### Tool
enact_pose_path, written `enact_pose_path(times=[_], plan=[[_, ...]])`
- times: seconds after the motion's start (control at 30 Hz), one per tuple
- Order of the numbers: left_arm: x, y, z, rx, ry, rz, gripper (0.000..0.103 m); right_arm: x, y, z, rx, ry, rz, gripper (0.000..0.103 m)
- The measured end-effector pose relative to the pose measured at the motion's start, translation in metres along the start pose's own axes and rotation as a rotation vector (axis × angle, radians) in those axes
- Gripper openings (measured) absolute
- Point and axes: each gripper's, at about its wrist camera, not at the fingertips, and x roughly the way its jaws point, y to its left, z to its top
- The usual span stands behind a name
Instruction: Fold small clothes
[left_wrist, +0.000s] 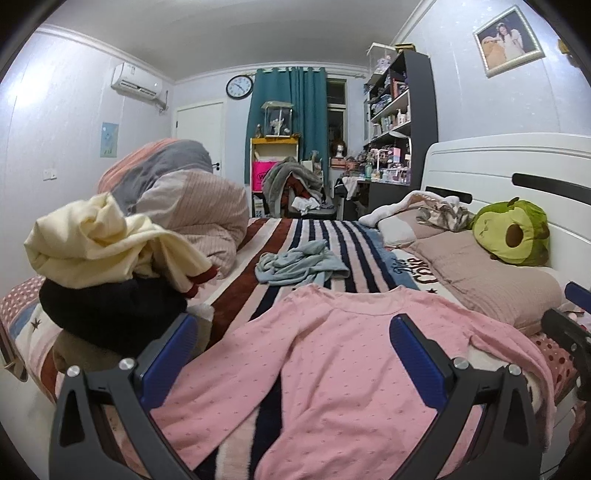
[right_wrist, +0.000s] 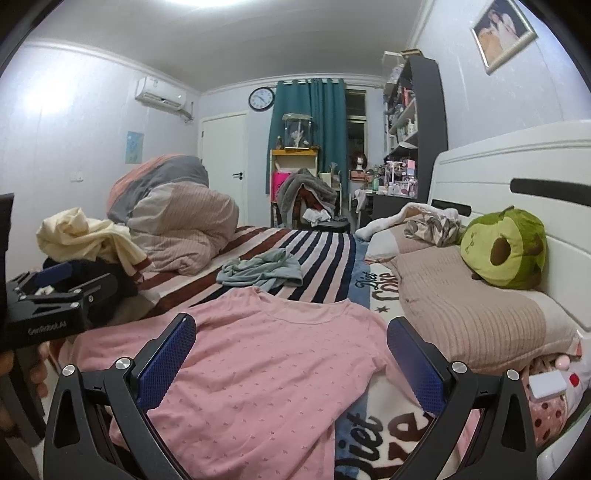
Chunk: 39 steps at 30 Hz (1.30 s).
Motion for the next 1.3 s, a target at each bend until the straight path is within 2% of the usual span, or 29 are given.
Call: enact_pose_path(times=[0.2, 0.3, 0.37, 0.5, 0.67, 0.8, 0.83, 0.87, 0.9, 0.93, 1.0, 1.13, 1.3], plan=[[0.021, 0.042, -0.014, -0.017, 0.047, 0.027, 0.102, 0.018, 0.014, -0.009, 0.018, -0.049, 0.034, 0.102], [0.035, 0.077, -0.027, -0.055, 0.088, -0.011, 0.102, 0.041, 0.025, -0.014, 0.005, 0.02, 0.046, 0.102], [0.041, 0.106, -0.043, -0.1, 0.105, -0.064, 0.102, 0.056, 0.029, -0.021, 0.003, 0.075, 0.089, 0.102], [0.055, 0.147, -0.078, -0.104, 0.17, -0.111, 0.102, 0.088, 0.038, -0.039, -0.001, 0.21, 0.187, 0.102], [0.076, 0.18, -0.121, -0.126, 0.272, -0.128, 0.1, 0.119, 0.046, -0.055, -0.008, 0.328, 0.195, 0.102], [0.093, 0.193, -0.145, -0.174, 0.336, -0.138, 0.066, 0.135, 0.049, -0.062, 0.023, 0.379, 0.221, 0.093], [0.098, 0.194, -0.149, -0.18, 0.345, -0.136, 0.055, 0.138, 0.052, -0.064, 0.024, 0.385, 0.222, 0.093], [0.099, 0.193, -0.152, -0.183, 0.351, -0.135, 0.049, 0.14, 0.053, -0.065, 0.023, 0.391, 0.222, 0.093], [0.102, 0.193, -0.154, -0.184, 0.352, -0.129, 0.037, 0.143, 0.055, -0.066, 0.02, 0.398, 0.22, 0.093], [0.103, 0.193, -0.155, -0.185, 0.349, -0.123, 0.03, 0.144, 0.056, -0.067, 0.015, 0.403, 0.219, 0.093], [0.103, 0.19, -0.155, -0.187, 0.349, -0.133, 0.027, 0.146, 0.056, -0.068, 0.011, 0.407, 0.216, 0.093], [0.1, 0.188, -0.157, -0.186, 0.352, -0.159, 0.005, 0.149, 0.054, -0.068, 0.026, 0.401, 0.219, 0.093], [0.081, 0.173, -0.141, -0.174, 0.301, -0.205, 0.003, 0.147, 0.049, -0.069, 0.05, 0.391, 0.231, 0.094]])
